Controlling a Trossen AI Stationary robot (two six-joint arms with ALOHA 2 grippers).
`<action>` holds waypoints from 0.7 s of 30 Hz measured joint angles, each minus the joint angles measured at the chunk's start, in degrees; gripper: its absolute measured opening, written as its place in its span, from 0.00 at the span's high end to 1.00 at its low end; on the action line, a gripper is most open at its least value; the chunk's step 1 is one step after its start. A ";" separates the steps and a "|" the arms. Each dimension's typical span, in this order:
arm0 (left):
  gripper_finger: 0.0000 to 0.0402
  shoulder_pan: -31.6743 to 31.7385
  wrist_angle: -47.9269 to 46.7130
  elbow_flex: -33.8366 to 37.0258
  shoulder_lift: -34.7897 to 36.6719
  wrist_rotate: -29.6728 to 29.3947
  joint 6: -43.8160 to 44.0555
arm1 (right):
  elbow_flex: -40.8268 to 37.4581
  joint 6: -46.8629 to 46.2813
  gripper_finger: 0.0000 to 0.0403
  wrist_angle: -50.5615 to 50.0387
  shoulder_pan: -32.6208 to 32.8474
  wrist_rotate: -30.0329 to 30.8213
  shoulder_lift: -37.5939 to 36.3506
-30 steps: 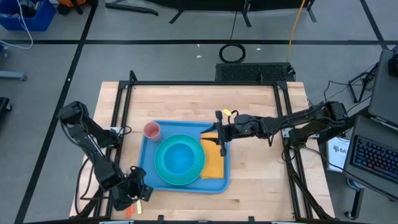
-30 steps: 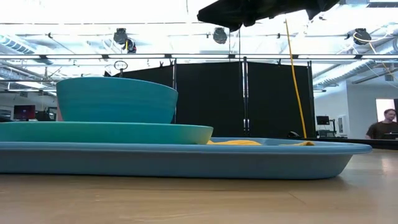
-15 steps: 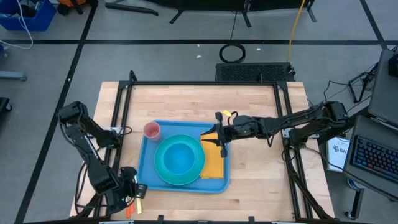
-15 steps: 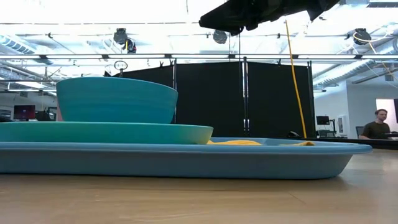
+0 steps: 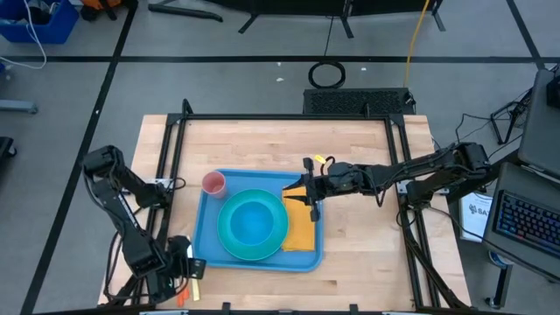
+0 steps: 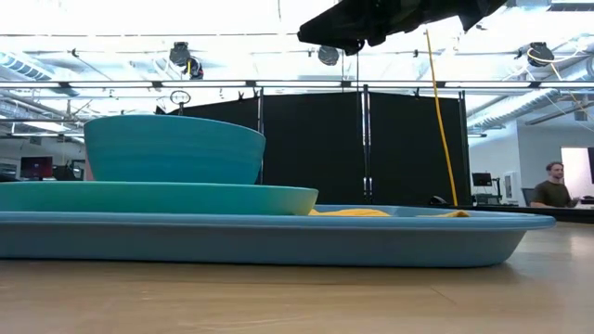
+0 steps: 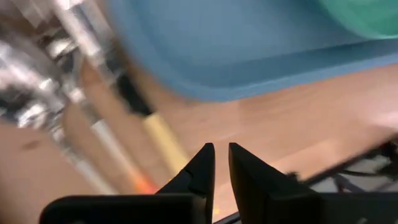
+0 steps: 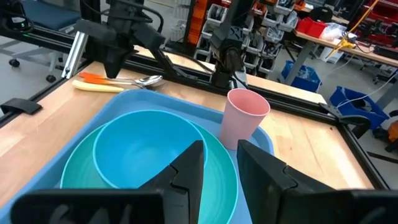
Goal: Set up tray
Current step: Put the yellow knife in the left of the yellow napkin
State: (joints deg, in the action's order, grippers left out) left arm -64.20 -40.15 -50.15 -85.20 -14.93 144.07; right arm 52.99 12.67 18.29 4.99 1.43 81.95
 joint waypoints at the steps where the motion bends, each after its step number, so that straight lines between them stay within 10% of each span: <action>1: 0.86 0.00 0.05 0.00 -0.52 2.16 0.72 | 0.00 0.00 0.78 -0.05 0.00 0.00 0.00; 21: 0.63 0.92 5.89 0.02 -8.37 11.84 1.75 | 0.00 -0.01 0.78 -0.19 0.02 -0.09 0.00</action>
State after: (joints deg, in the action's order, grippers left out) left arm -63.29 -34.26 -50.13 -93.57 -3.09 145.82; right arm 52.99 12.66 18.11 5.02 1.34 81.95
